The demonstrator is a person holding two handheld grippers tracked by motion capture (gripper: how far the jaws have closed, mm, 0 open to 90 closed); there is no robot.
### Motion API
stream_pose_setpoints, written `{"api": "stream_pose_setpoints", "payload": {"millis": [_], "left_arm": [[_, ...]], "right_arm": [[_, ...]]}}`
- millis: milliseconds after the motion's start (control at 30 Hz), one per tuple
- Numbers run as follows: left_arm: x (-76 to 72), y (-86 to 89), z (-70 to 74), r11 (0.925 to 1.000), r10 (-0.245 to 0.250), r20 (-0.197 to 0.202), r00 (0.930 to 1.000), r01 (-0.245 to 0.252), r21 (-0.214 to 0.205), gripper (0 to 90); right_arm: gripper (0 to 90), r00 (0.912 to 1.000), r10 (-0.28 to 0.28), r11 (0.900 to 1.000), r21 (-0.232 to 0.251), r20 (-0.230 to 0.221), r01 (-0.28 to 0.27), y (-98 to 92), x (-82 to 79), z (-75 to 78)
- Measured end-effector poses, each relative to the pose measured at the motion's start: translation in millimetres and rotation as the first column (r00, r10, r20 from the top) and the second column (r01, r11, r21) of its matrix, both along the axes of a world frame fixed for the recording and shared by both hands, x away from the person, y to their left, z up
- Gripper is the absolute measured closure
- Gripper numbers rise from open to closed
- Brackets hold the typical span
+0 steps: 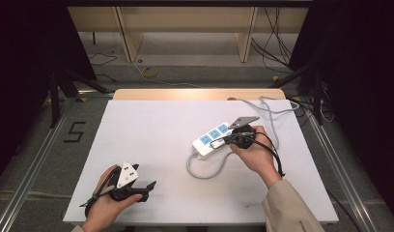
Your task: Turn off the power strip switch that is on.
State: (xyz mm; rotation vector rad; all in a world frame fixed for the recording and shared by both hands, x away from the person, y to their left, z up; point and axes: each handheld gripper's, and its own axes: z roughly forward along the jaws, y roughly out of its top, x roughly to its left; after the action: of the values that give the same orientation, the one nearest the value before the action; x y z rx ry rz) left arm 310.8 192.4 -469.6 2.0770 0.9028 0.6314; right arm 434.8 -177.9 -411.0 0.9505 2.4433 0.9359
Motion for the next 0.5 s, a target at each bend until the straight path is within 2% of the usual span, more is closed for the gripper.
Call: {"api": "stream_pose_setpoints", "payload": {"millis": [500], "left_arm": [[-0.2, -0.2, 0.1, 1.0, 0.0, 0.0, 1.0, 0.0, -0.002, 17.9]], "right_arm": [[90.0, 0.9997, 0.014, 0.9997, -0.021, -0.021, -0.014, 8.5, 9.2, 2.7]]}}
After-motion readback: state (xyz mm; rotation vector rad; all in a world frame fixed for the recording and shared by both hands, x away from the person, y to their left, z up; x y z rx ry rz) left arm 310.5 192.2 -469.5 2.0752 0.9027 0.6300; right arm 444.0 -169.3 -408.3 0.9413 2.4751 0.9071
